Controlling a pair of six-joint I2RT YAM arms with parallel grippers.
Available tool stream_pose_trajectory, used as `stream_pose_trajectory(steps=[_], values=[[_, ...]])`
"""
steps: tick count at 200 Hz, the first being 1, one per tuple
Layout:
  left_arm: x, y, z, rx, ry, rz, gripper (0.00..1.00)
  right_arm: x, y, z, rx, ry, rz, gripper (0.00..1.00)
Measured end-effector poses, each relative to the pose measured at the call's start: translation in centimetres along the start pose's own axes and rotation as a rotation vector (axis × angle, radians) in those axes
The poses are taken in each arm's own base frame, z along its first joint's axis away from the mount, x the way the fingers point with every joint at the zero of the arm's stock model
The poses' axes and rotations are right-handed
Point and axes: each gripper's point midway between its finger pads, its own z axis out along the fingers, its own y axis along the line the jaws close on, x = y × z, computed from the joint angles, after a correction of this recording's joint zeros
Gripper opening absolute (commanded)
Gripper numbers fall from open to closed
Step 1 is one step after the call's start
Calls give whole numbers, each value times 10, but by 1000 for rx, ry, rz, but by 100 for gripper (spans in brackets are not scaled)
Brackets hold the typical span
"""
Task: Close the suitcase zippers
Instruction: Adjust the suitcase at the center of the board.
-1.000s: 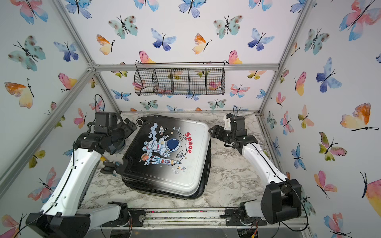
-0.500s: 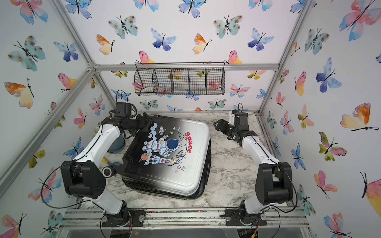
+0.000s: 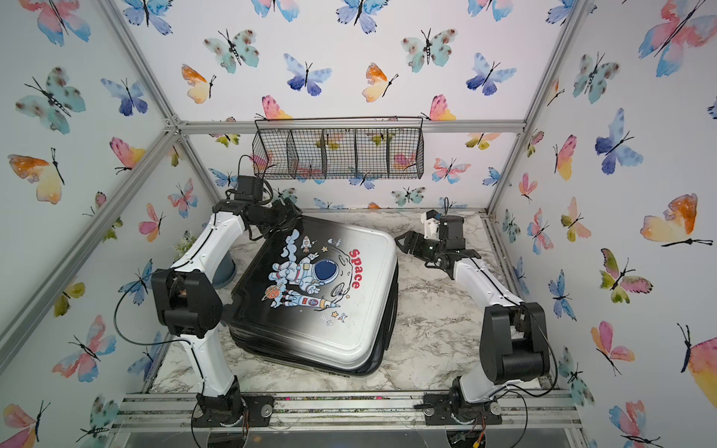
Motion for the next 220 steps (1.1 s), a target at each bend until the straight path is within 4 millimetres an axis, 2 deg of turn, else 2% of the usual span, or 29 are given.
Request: stream_pose_trajectory(steps=[28,33,39,62,66,77,92,117,144,162,184,194,198,203,209,210,212,216,220], values=[[-4,-24,28,24,18,51,95,15,3,-19,9,-24,-12,74],[-3,-34,39,39,23,69,95,18,5,-23,6,-26,-15,74],[-2,-40,43,49,27,77,95,23,6,-26,3,-27,-18,74],[13,-73,58,109,57,124,95,45,24,-32,-41,1,-42,74],[20,-84,61,128,66,139,95,50,28,-33,-52,8,-48,73],[29,-96,65,151,80,158,95,64,40,-35,-83,31,-64,73],[50,-118,71,190,107,187,95,77,46,-41,-93,51,-70,73],[63,-135,72,212,114,221,97,86,39,-46,-44,72,-66,75],[52,-125,70,184,63,263,99,88,22,-51,68,88,-68,76],[42,-107,56,134,27,290,98,82,19,-55,119,84,-86,76],[17,-98,21,74,-64,346,98,75,17,-60,163,79,-115,76],[2,-95,-11,35,-132,375,98,73,16,-62,179,77,-130,76],[0,-94,-15,26,-140,379,98,73,16,-63,185,78,-136,76],[-7,-93,-36,4,-180,389,98,72,15,-64,193,80,-143,76],[-9,-92,-46,-11,-199,391,98,72,15,-65,199,83,-152,76],[-10,-90,-56,-25,-214,392,98,72,15,-65,200,84,-153,76],[-10,-90,-56,-25,-214,392,98,71,15,-66,201,85,-158,76],[-11,-88,-78,-42,-241,391,98,71,16,-67,203,87,-165,76],[-11,-85,-83,-51,-249,388,98,71,16,-67,204,90,-172,76]])
